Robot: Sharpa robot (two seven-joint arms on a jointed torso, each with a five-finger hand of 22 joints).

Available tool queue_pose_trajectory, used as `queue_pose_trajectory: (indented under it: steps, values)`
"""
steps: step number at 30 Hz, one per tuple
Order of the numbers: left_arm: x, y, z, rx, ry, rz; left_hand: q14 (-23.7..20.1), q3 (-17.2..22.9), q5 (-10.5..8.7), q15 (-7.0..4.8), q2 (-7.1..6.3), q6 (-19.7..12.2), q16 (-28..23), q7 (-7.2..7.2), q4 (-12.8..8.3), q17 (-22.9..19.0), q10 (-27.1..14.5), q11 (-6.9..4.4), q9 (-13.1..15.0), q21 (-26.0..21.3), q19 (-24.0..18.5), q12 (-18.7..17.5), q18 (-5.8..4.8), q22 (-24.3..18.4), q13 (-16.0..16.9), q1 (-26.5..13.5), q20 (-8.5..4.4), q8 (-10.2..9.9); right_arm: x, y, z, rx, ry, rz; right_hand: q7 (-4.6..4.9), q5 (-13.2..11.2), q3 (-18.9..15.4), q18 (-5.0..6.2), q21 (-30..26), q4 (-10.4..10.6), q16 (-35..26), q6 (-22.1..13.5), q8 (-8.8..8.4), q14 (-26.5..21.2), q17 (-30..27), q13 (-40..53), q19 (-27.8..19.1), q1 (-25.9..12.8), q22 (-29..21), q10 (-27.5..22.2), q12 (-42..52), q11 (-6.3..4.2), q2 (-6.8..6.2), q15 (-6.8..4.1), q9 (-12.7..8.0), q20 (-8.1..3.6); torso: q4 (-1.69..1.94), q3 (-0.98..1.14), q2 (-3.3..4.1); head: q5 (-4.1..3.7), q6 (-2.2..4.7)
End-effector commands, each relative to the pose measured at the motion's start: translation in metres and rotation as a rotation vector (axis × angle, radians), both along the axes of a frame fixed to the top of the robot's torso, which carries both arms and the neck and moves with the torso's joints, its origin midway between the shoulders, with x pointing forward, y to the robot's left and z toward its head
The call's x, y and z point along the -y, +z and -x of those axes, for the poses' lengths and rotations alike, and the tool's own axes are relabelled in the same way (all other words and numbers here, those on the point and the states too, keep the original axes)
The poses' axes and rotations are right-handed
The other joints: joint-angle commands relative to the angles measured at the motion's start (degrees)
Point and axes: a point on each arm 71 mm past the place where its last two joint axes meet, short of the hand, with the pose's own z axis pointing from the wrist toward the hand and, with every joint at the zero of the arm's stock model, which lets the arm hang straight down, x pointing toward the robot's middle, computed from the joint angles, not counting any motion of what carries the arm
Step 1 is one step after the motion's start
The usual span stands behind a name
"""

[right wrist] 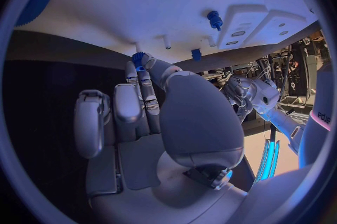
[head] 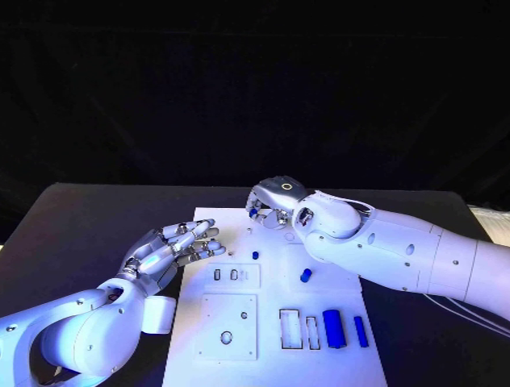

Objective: Assemble the parts on the task board

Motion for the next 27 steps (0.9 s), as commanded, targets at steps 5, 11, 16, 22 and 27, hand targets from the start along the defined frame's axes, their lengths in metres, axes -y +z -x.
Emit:
queue_pose_trajectory:
  steps: [5, 11, 16, 22, 27]
  values:
    - [0.0017, 0.0015, 0.0003, 0.007, -0.018, 0.013, 0.1, 0.0, -0.15, 0.32, 0.34, -0.2, -0.3, 0.18, -0.3, 0.1, -0.5, 0.05, 0.0, -0.3, 0.3, -0.1, 0.67, -0.1, -0.1, -0.2, 0.29, -0.2, -0.0006, -0.007, 0.0022, -0.018, 0.004, 0.035, 0.29, 0.2, -0.1, -0.79, 0.2, 0.2, 0.3, 0.3, -0.06, 1.9, 0.1, 0.1, 0.3, 0.1, 0.1, 1.7, 0.2, -1.63, -0.12, -0.06, 0.1, 0.22, 0.03, 0.0, 0.08, -0.06, -0.09]
    - [0.0017, 0.0015, 0.0002, 0.007, -0.018, 0.013, 0.1, 0.0, -0.15, 0.32, 0.34, -0.2, -0.3, 0.18, -0.3, 0.1, -0.5, 0.05, 0.0, -0.3, 0.3, -0.1, 0.67, -0.1, -0.1, -0.2, 0.29, -0.2, 0.0001, -0.0072, 0.002, -0.018, 0.0, 0.035, 0.28, 0.2, -0.2, -0.78, 0.3, 0.2, 0.4, 0.3, -0.11, 1.9, 0.2, 0.1, 0.3, -0.1, 0.1, 1.6, 0.2, -1.62, -0.23, -0.05, 0.2, 0.24, 0.06, -0.05, 0.13, -0.15, -0.04]
    - [0.0017, 0.0013, 0.0, 0.007, -0.018, 0.013, 0.1, 0.0, -0.15, 0.32, 0.34, -0.2, -0.3, 0.18, -0.3, 0.1, -0.5, 0.05, 0.0, -0.3, 0.3, -0.1, 0.67, -0.1, -0.1, -0.2, 0.29, -0.2, -0.0003, -0.0075, 0.0022, -0.02, 0.0, 0.037, 0.28, 0.2, -0.2, -0.78, 0.3, 0.2, 0.4, 0.3, -0.11, 1.9, 0.2, 0.1, 0.3, -0.1, 0.1, 1.6, 0.2, -1.62, -0.23, -0.05, 0.2, 0.24, 0.12, -0.05, 0.14, -0.21, -0.09]
    - [0.0014, 0.0013, -0.0002, 0.007, -0.017, 0.013, 0.1, 0.0, -0.15, 0.32, 0.34, -0.2, -0.3, 0.18, -0.3, 0.1, -0.5, 0.05, 0.0, -0.3, 0.3, -0.1, 0.67, -0.1, -0.1, -0.2, 0.29, -0.2, 0.0005, -0.0077, 0.003, -0.021, 0.0, 0.039, 0.27, 0.2, -0.3, -0.77, 0.3, 0.3, 0.4, 0.2, -0.15, 1.9, 0.2, 0.1, 0.2, -0.2, 0.1, 1.6, 0.2, -1.62, -0.31, -0.04, 0.2, 0.25, 0.09, -0.08, 0.17, -0.2, -0.13]
    - [0.0011, 0.0012, -0.0004, 0.007, -0.017, 0.013, 0.0, 0.0, -0.16, 0.35, 0.39, -0.3, -0.4, 0.2, -0.4, 0.1, -0.6, 0.08, 0.0, -0.4, 0.3, -0.1, 0.68, -0.1, -0.1, -0.2, 0.31, -0.3, 0.0014, -0.0078, 0.0047, -0.016, 0.001, 0.038, 0.27, 0.2, -0.3, -0.76, 0.2, 0.3, 0.5, 0.3, -0.16, 1.9, 0.3, 0.1, 0.2, -0.2, 0.0, 1.6, 0.2, -1.62, -0.34, -0.04, 0.2, 0.26, 0.14, -0.05, 0.2, -0.21, -0.12]
